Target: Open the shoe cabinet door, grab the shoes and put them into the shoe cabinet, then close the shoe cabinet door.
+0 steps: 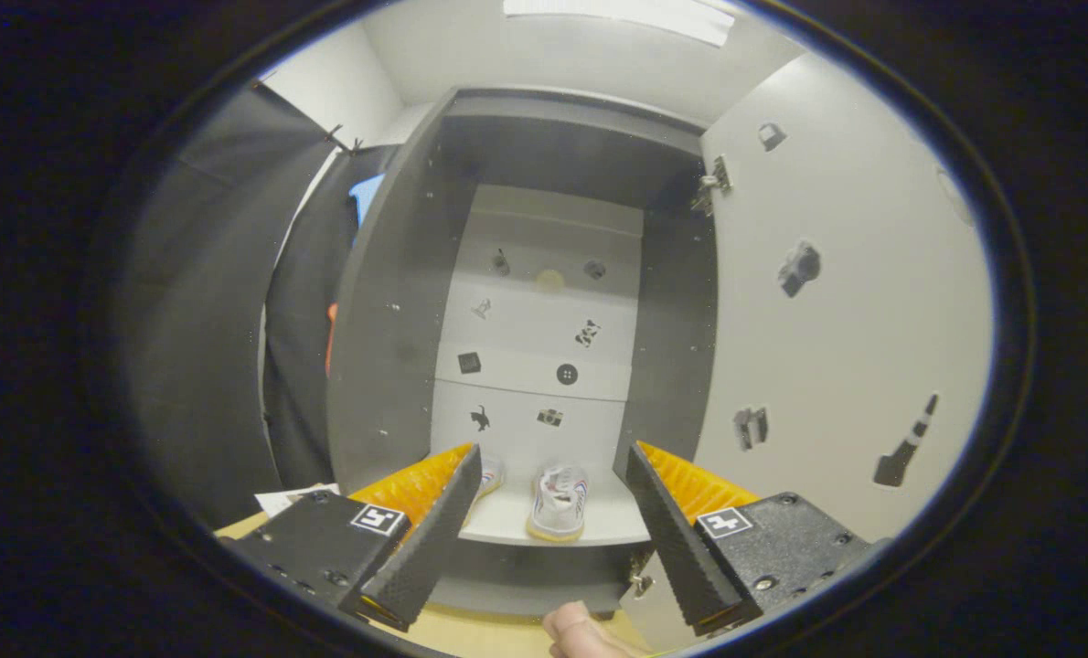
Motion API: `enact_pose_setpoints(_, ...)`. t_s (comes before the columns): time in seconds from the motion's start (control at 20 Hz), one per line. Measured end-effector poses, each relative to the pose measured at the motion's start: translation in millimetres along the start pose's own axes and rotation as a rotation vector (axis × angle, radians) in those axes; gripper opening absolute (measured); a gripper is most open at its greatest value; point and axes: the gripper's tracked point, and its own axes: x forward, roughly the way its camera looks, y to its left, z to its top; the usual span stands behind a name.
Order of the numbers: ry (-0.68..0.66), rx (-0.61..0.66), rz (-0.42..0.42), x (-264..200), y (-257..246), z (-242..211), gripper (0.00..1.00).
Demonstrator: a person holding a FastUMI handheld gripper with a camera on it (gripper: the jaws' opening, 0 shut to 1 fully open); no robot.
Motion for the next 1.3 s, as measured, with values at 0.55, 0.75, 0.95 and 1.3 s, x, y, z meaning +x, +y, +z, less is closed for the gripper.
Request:
enact_pose_setpoints(0.55,0.096,0.144,-0.037,-188.2,-141.2,3.2,1.0)
enact_pose_setpoints(0.75,0.109,0.163,0.034,-238.2,-166.5,3.4,0.98)
enact_pose_setpoints(0.95,0.059,0.098,-0.02,-264.4,-211.2,5.9,1.0)
enact_pose_setpoints(1.3,0.017,0.098,-0.134,-283.2,-307.3,5.6,1.0)
